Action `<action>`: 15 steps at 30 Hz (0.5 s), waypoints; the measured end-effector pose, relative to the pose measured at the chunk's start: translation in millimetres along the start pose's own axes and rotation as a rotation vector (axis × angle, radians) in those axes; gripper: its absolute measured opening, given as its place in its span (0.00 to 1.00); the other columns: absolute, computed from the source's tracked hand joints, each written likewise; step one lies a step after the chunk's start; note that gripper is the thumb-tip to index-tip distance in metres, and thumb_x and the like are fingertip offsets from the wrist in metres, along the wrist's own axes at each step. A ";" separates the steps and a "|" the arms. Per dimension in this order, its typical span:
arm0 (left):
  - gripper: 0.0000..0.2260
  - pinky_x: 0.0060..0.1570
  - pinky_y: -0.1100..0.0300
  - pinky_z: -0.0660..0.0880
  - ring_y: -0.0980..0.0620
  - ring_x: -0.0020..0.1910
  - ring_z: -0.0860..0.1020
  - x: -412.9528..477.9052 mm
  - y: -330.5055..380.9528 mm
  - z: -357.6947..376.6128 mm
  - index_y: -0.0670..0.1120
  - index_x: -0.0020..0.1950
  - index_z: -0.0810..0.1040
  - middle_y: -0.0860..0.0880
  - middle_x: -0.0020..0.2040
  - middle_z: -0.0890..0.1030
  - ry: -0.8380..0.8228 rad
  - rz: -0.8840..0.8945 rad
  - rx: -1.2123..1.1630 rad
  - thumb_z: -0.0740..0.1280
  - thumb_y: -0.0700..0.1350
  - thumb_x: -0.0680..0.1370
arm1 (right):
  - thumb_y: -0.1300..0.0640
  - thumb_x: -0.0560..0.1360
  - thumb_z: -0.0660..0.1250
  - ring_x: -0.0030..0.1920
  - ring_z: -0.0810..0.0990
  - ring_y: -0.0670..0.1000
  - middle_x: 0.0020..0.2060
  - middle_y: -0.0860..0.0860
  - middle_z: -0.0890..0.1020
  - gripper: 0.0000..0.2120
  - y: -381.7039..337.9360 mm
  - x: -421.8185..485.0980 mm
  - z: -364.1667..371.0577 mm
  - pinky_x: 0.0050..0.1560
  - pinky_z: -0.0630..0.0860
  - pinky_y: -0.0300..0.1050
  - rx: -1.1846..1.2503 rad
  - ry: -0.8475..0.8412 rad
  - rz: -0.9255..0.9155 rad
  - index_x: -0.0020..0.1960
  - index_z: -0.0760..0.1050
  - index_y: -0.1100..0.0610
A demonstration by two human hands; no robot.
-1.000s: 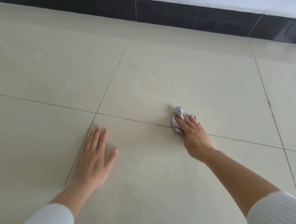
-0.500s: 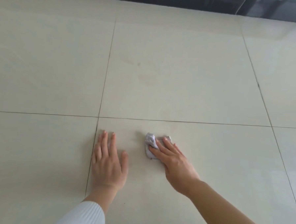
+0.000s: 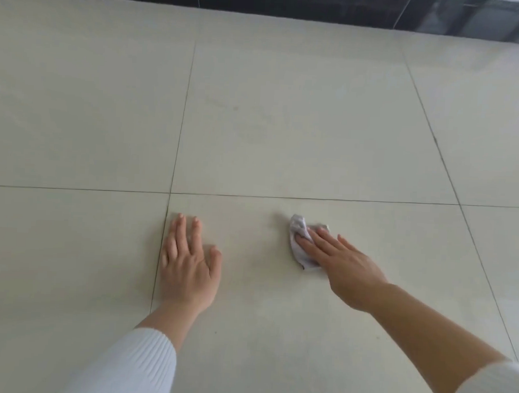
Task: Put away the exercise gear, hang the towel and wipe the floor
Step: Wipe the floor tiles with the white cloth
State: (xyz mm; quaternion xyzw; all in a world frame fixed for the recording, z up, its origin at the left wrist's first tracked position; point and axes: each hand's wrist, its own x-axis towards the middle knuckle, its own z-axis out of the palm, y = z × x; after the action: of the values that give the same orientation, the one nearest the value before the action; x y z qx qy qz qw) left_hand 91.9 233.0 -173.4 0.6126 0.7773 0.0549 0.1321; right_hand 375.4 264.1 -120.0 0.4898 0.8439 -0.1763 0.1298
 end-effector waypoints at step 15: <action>0.26 0.72 0.43 0.59 0.42 0.75 0.60 -58.6 -17.2 -18.7 0.36 0.75 0.60 0.40 0.77 0.59 -0.125 0.161 0.191 0.61 0.46 0.80 | 0.63 0.77 0.57 0.76 0.49 0.49 0.76 0.44 0.57 0.32 -81.3 -17.2 54.8 0.75 0.48 0.51 0.176 0.204 -0.270 0.77 0.55 0.46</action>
State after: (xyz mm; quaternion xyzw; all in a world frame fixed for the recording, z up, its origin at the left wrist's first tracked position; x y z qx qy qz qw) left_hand 83.2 173.6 -151.6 0.6849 0.7177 -0.0472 0.1167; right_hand 315.4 190.2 -148.9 0.3970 0.8920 -0.2147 -0.0245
